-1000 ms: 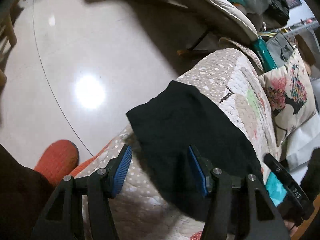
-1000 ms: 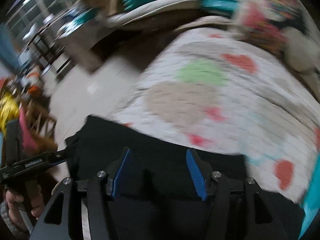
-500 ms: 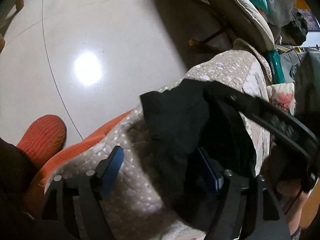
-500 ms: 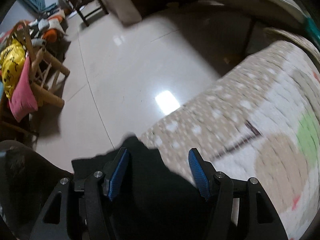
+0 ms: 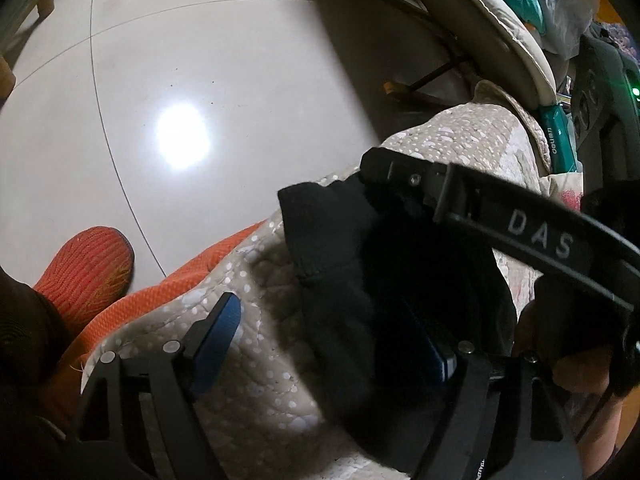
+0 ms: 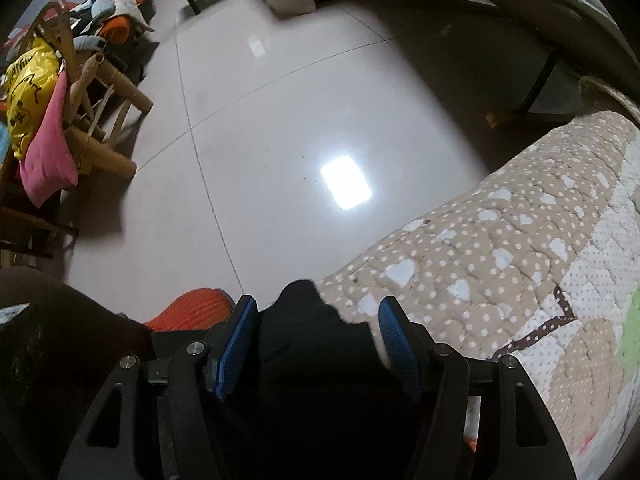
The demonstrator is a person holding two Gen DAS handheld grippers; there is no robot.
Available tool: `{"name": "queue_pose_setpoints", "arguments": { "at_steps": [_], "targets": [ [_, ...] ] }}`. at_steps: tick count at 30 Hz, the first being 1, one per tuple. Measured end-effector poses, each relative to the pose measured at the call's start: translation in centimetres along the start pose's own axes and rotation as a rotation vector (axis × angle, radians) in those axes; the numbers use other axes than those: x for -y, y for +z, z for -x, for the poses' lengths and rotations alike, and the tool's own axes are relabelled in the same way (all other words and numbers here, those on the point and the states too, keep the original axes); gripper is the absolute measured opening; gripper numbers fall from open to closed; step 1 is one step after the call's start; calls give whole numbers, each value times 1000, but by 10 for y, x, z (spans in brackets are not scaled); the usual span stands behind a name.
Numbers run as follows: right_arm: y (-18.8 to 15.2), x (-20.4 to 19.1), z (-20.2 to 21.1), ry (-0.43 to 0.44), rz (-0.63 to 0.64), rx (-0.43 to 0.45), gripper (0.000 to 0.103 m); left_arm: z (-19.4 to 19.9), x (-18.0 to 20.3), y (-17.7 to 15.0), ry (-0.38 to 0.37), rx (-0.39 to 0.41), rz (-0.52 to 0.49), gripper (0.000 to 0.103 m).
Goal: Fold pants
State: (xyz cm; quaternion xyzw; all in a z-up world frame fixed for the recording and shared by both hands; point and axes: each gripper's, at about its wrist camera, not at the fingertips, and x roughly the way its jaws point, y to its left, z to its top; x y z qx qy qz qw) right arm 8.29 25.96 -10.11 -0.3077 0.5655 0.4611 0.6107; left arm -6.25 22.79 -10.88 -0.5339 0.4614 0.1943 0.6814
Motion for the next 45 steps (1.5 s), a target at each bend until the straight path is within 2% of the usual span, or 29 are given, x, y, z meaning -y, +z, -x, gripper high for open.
{"name": "queue_pose_setpoints", "arguments": {
  "at_steps": [3,4,5,7,8,9,10,11,15,21,28,32,37,39,42,44,45],
  "targets": [
    [-2,-7,-3,-14,9,-1,67,0,0,0,2,1,-2,80],
    [-3,-7,-2,-21,8,2,62,0,1,0,3,-1,-8,80],
    [-3,-8,-3,-29,8,2,47,0,2,1,6,-10,-20,80],
    [-4,-5,-3,-57,-5,-3,29,-1,5,2,8,-31,-48,71],
    [-5,-2,0,-47,-20,4,25,1,5,4,-1,-34,-57,62],
    [-5,-1,3,-45,-25,11,23,3,6,6,-16,-34,-66,47],
    [-6,-1,6,-47,-26,21,21,5,8,7,-39,-37,-82,41],
    [-6,-1,10,-49,-29,35,20,7,11,7,-61,-37,-101,24],
    [-10,-1,28,-47,-50,87,20,16,24,1,-84,-19,-173,17],
    [-31,10,78,-19,-102,212,19,32,38,-9,-135,10,-226,17],
    [-81,37,127,-9,-215,340,19,47,84,-49,-179,6,-379,16],
    [-128,68,147,1,-321,403,19,39,112,-77,-192,-47,-455,16],
    [-205,115,155,11,-498,466,20,21,146,-131,-171,-104,-637,18],
    [-238,133,153,12,-567,475,20,14,150,-149,-158,-145,-685,34],
    [-284,156,150,-37,-677,479,30,16,145,-163,-198,-212,-717,46],
    [-309,171,154,-55,-755,499,62,28,143,-167,-231,-215,-759,48],
    [-320,178,159,-75,-804,517,64,35,143,-166,-241,-201,-775,50]
  ]
}}
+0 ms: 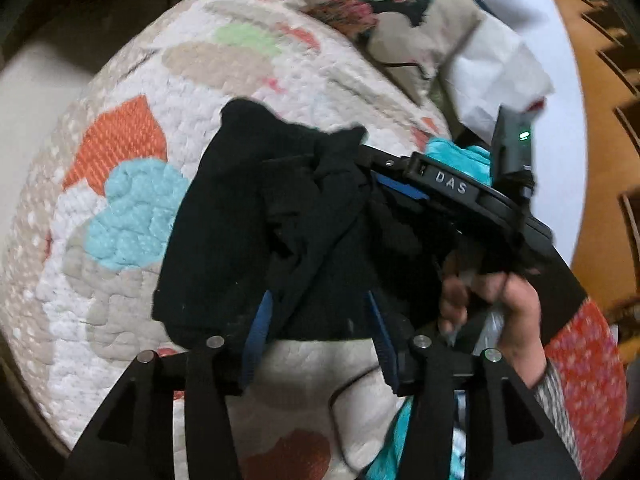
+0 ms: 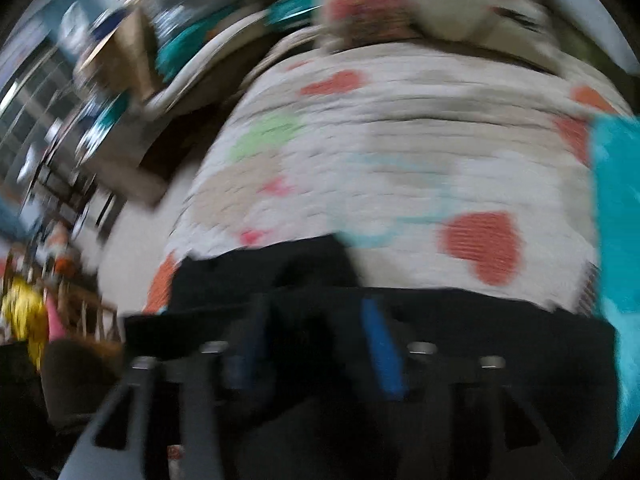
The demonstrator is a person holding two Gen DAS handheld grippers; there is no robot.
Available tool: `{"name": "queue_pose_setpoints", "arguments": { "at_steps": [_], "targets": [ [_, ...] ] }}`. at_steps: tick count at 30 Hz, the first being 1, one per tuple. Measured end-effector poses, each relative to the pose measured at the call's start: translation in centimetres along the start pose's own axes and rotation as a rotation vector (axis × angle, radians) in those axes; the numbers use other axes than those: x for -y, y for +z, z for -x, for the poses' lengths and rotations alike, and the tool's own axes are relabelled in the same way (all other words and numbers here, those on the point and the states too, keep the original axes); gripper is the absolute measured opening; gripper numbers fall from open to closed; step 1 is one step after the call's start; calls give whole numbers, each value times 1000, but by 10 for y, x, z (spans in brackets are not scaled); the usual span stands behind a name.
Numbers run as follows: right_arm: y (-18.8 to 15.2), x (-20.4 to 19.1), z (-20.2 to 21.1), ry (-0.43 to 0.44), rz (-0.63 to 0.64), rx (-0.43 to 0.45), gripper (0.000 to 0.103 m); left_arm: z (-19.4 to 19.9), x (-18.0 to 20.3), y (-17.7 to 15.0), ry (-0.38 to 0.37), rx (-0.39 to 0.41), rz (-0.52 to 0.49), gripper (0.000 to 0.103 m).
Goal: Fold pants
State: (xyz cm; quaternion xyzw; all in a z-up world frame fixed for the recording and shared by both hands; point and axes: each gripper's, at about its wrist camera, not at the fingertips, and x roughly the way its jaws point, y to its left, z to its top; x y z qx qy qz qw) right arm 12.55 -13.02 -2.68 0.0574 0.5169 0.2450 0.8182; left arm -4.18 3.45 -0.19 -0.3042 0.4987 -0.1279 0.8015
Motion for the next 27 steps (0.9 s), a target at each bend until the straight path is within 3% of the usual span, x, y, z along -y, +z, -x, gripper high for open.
{"name": "queue_pose_setpoints", "arguments": {
  "at_steps": [3,6,9,12,15,17,20,23,27],
  "targets": [
    [8,18,23,-59,-110,89,65,21,-6,2,21,58,-1,53],
    [11,5,47,4,-119,181,65,41,-26,6,52,121,71,54],
    [8,-39,58,93,-25,228,63,46,-39,14,120,155,97,54],
    [1,-83,52,179,58,210,63,49,-52,17,193,189,118,54],
    [-5,-121,27,235,87,126,63,59,-72,15,232,215,175,54],
    [-10,-137,10,164,124,88,63,67,-82,16,256,235,202,54],
    [-26,-157,-17,-135,276,26,62,74,-89,21,267,244,223,54],
    [-48,-139,-14,-339,360,-21,61,69,-83,27,262,219,196,54],
    [-75,-78,6,-427,289,-125,61,37,-56,34,235,155,97,54]
  ]
}}
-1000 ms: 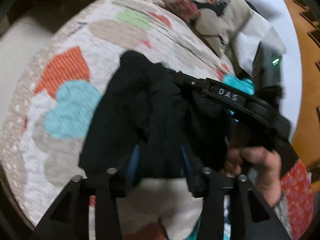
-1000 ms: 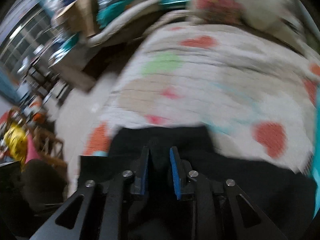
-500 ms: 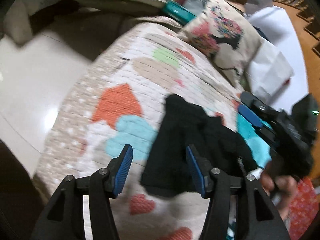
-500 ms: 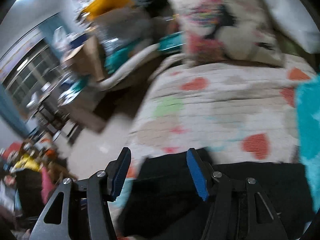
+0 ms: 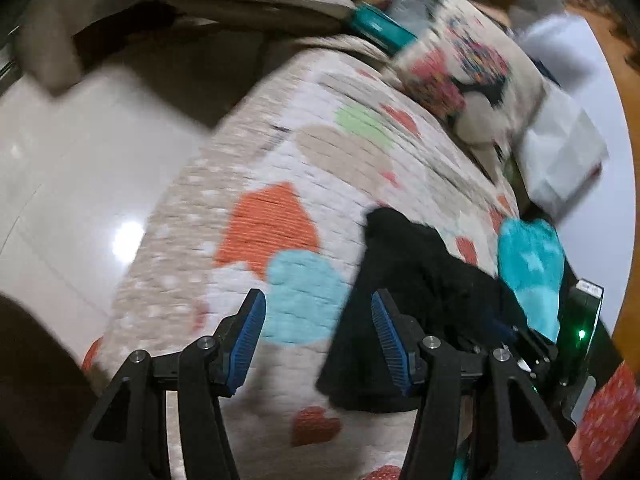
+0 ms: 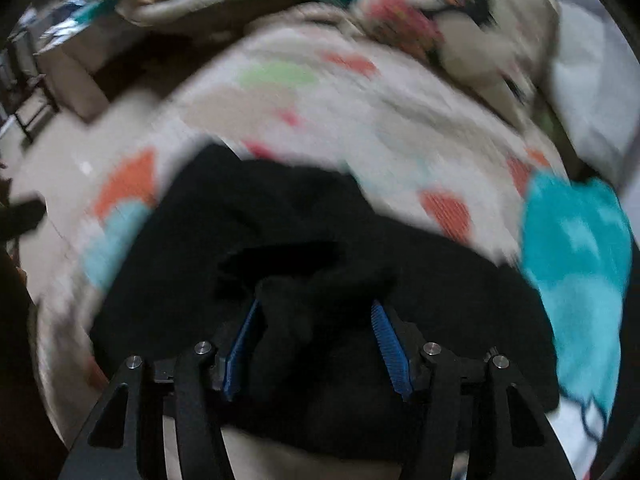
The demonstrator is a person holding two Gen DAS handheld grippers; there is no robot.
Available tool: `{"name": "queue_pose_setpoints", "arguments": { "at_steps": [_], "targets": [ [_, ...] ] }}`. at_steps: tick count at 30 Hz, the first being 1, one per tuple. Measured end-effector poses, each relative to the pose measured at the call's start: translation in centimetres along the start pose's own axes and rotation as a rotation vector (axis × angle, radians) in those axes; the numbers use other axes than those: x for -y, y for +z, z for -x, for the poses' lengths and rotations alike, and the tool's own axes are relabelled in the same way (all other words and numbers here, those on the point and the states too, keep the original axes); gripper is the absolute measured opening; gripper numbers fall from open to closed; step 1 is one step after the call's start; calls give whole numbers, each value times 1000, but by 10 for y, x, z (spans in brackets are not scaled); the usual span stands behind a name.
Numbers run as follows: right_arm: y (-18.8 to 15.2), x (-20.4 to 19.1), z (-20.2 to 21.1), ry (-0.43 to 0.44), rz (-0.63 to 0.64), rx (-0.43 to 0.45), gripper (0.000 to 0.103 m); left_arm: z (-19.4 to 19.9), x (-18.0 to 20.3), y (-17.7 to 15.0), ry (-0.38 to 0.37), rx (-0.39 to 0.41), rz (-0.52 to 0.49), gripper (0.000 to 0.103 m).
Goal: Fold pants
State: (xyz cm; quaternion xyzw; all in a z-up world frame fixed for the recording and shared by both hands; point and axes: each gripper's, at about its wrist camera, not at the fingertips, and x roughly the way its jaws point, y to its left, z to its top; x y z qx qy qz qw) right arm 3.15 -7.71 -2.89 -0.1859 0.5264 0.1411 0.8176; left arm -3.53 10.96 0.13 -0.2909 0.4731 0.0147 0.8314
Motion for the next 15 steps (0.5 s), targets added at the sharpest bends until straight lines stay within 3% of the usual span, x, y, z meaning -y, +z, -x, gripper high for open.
{"name": "queue_pose_setpoints", "arguments": {
  "at_steps": [3,6,8,11,15],
  "targets": [
    [-21,32,5,-25,-68,-62,62,-25,20,-8,-50,-57,-41,54],
    [-21,51,17,12,-119,-45,62,-44,26,-16,-71,-93,-47,54],
    [-8,53,29,82,-130,-1,62,-52,26,-23,-71,-94,-61,54],
    [31,38,37,263,-98,56,62,-54,26,-29,-63,-67,-115,54],
    [80,0,25,367,-14,43,62,-58,25,-33,-65,-46,-161,54]
  ]
}}
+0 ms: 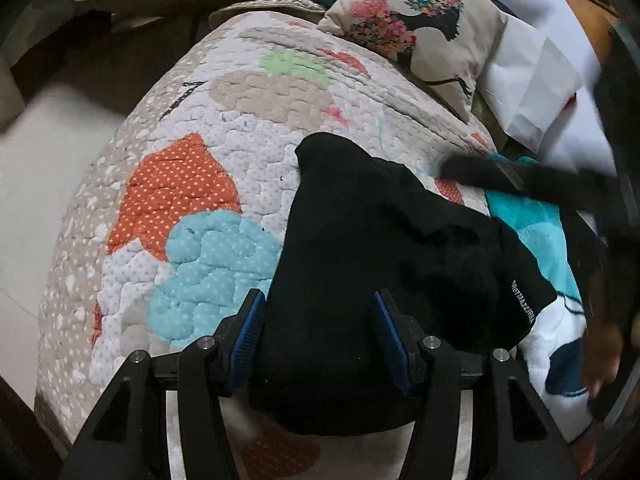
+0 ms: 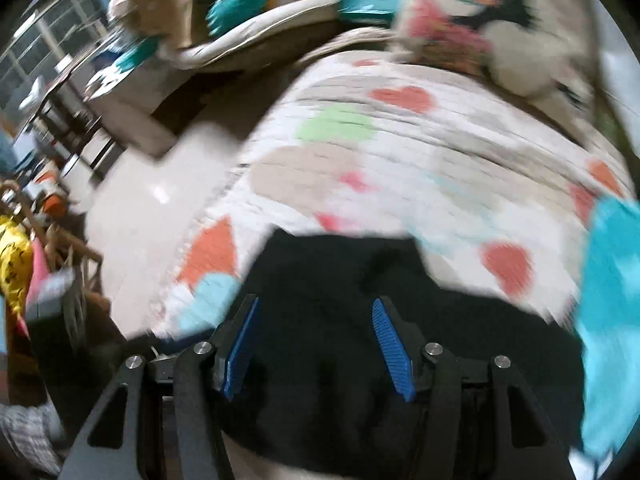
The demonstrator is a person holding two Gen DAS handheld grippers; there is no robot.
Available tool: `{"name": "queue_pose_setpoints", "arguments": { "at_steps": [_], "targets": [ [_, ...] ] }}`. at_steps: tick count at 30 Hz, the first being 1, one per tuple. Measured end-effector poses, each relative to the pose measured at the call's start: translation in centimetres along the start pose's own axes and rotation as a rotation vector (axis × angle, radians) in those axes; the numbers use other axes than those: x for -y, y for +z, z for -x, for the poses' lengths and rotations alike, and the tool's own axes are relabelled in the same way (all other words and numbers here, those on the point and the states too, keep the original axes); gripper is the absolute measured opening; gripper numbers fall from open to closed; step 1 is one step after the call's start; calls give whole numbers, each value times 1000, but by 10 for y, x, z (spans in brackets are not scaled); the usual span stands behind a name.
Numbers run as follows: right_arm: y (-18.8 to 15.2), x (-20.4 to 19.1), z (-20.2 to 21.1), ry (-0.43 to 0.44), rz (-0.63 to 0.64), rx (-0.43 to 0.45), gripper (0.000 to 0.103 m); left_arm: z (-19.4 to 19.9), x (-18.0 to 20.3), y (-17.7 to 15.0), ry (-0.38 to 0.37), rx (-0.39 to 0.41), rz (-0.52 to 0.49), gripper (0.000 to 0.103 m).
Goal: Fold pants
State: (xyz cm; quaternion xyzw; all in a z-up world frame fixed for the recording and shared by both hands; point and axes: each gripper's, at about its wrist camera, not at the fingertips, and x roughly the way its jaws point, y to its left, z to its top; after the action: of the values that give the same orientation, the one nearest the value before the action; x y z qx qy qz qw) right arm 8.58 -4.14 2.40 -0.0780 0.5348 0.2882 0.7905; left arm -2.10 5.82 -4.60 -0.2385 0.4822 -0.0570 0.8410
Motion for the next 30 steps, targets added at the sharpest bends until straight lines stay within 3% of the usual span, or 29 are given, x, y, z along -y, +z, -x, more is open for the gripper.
{"name": "queue_pose_setpoints", "arguments": {
  "at_steps": [4,5,6,7,8,9,13,18,26,27,30],
  "targets": [
    [38,-21,-52,10,34,-113,62,-8,-7,-5,-18,-14,13,54],
    [42,-23,-64,-7,43,-143,62,-9,-6,-5,-14,-18,2,48],
    [45,-27,-79,-34,57,-182,62,-9,-5,-4,-8,-28,-11,33],
    [44,-29,-92,-60,70,-219,58,-11,-5,-4,-5,-41,-17,28],
    [42,-32,-101,-79,80,-252,28,-11,-7,-3,-5,-48,-4,21],
    [37,-34,-110,-92,91,-285,19,-11,-9,-2,-12,-54,12,17],
    [32,-34,-104,-83,68,-228,13,-7,-21,4,-57,-69,85,12],
    [43,-32,-94,-35,6,-155,12,2,-37,17,-53,-40,130,12],
    [86,-74,-118,40,2,-124,13,24,-87,39,59,51,286,13],
    [90,-78,-124,51,-15,-121,14,25,-91,40,66,54,307,16],
    [99,-74,-135,113,-92,-99,30,26,-103,36,66,47,364,21]
  ]
}}
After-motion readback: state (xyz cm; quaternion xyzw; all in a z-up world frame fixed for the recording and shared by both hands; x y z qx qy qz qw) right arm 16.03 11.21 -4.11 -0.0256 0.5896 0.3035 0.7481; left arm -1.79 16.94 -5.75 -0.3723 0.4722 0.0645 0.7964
